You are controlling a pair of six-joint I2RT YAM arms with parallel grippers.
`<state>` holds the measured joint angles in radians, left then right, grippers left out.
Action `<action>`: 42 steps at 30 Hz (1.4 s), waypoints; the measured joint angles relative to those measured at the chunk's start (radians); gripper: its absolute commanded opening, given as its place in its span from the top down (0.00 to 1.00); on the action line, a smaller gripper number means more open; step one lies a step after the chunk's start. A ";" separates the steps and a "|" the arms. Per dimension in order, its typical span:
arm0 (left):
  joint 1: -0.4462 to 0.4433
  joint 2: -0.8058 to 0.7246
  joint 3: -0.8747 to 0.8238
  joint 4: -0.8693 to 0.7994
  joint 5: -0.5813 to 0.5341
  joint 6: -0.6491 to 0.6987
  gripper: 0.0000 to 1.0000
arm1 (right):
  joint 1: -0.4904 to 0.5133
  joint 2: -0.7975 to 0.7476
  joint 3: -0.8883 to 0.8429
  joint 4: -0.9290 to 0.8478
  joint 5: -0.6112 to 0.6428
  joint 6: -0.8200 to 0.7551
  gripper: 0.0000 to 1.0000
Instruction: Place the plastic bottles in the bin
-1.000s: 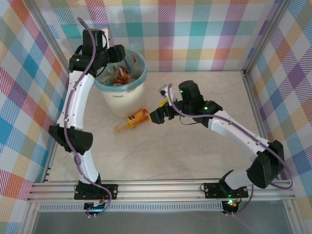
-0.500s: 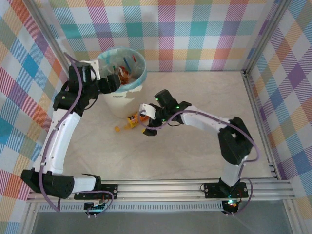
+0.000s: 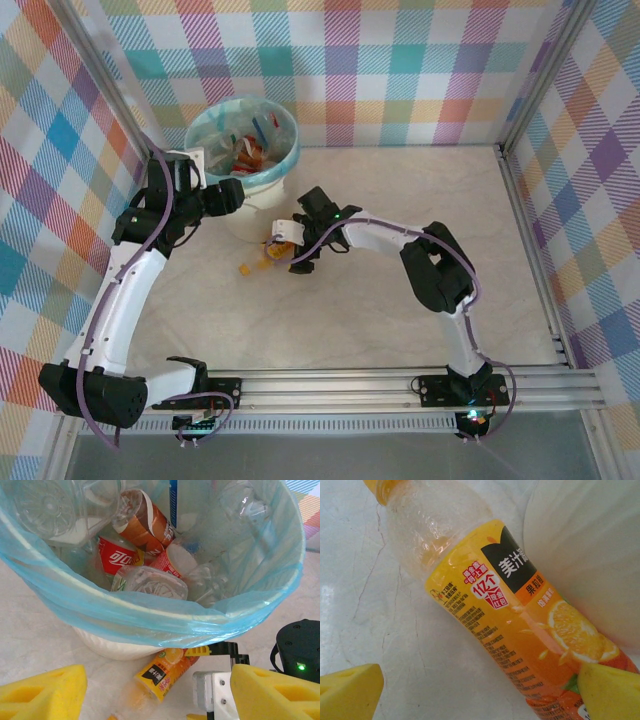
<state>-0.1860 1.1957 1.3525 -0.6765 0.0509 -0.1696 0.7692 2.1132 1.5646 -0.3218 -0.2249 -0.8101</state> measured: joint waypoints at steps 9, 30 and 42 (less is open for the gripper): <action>0.000 0.000 0.000 0.002 -0.015 0.006 0.25 | 0.039 0.002 0.002 -0.025 0.035 -0.042 0.01; 0.000 -0.001 0.000 0.002 -0.058 0.010 0.25 | 0.097 -0.061 -0.071 -0.129 0.042 -0.044 0.01; 0.000 -0.035 -0.026 0.010 -0.111 0.013 0.24 | 0.114 -0.064 -0.061 -0.138 0.053 -0.043 0.00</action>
<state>-0.1860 1.1606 1.3270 -0.6666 -0.0597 -0.1566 0.8837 2.0491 1.5036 -0.4603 -0.1722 -0.8536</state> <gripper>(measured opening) 0.760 0.997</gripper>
